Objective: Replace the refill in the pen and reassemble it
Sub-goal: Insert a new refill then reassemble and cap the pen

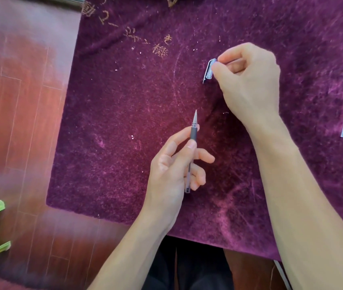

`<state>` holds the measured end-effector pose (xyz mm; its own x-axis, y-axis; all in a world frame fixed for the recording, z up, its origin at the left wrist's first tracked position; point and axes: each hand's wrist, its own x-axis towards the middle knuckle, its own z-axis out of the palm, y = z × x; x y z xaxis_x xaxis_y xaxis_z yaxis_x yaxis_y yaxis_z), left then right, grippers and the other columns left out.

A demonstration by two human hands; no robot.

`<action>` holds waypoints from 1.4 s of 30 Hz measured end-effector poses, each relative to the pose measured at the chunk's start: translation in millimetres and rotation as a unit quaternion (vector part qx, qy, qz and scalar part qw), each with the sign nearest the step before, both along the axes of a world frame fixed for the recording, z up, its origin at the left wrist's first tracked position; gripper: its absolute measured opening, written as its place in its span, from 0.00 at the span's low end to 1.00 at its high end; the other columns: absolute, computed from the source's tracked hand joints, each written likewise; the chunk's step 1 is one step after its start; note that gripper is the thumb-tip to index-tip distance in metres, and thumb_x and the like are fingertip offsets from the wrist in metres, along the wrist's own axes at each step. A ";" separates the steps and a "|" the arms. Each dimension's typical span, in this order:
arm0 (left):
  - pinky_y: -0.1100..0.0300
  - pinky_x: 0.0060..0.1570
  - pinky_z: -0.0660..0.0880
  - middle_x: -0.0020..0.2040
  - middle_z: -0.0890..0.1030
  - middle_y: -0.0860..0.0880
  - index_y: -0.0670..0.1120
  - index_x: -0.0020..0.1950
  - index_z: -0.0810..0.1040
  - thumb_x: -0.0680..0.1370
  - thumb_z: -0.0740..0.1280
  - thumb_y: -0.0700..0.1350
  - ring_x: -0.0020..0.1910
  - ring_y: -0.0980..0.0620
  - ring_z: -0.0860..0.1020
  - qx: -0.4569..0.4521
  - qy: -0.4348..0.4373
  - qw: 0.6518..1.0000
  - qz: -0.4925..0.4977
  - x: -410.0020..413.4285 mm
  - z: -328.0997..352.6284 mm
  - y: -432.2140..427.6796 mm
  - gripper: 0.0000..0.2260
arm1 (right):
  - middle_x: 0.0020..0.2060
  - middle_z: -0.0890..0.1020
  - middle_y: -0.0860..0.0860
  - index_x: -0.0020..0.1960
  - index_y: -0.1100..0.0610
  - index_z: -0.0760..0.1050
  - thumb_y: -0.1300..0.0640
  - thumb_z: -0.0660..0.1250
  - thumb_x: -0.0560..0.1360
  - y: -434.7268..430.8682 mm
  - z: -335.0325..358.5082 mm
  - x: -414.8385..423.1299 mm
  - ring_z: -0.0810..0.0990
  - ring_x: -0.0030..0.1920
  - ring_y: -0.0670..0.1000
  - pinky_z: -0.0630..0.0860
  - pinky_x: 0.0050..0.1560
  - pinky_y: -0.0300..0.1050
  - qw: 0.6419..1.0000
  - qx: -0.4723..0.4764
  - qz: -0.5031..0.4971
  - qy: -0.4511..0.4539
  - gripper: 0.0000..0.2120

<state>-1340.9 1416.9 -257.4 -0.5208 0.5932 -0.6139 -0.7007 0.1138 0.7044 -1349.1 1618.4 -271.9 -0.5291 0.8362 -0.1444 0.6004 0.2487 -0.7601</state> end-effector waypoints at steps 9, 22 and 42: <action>0.67 0.25 0.64 0.40 0.84 0.47 0.50 0.65 0.79 0.85 0.62 0.46 0.24 0.58 0.67 -0.018 0.015 1.000 0.012 -4.4 -3.1 -6.5 0.11 | 0.32 0.79 0.39 0.51 0.49 0.82 0.44 0.78 0.72 1.2 -2.4 -18.6 0.79 0.37 0.34 0.70 0.39 0.27 0.998 -0.009 -0.016 -0.054 0.12; 0.65 0.25 0.72 0.44 0.86 0.45 0.46 0.63 0.78 0.82 0.65 0.45 0.26 0.55 0.76 -0.019 0.010 1.000 0.006 -0.4 -1.2 -4.6 0.11 | 0.32 0.87 0.42 0.46 0.47 0.87 0.48 0.76 0.69 3.5 7.5 13.9 0.85 0.34 0.38 0.79 0.37 0.33 0.994 -0.098 -0.027 -0.042 0.07; 0.67 0.23 0.64 0.37 0.83 0.45 0.52 0.60 0.83 0.82 0.65 0.46 0.21 0.59 0.66 -0.010 0.026 0.997 -0.069 45.2 1.1 4.9 0.10 | 0.51 0.91 0.54 0.59 0.53 0.85 0.61 0.70 0.83 -43.5 7.1 133.1 0.77 0.35 0.44 0.74 0.41 0.38 0.900 -0.342 -0.114 0.243 0.08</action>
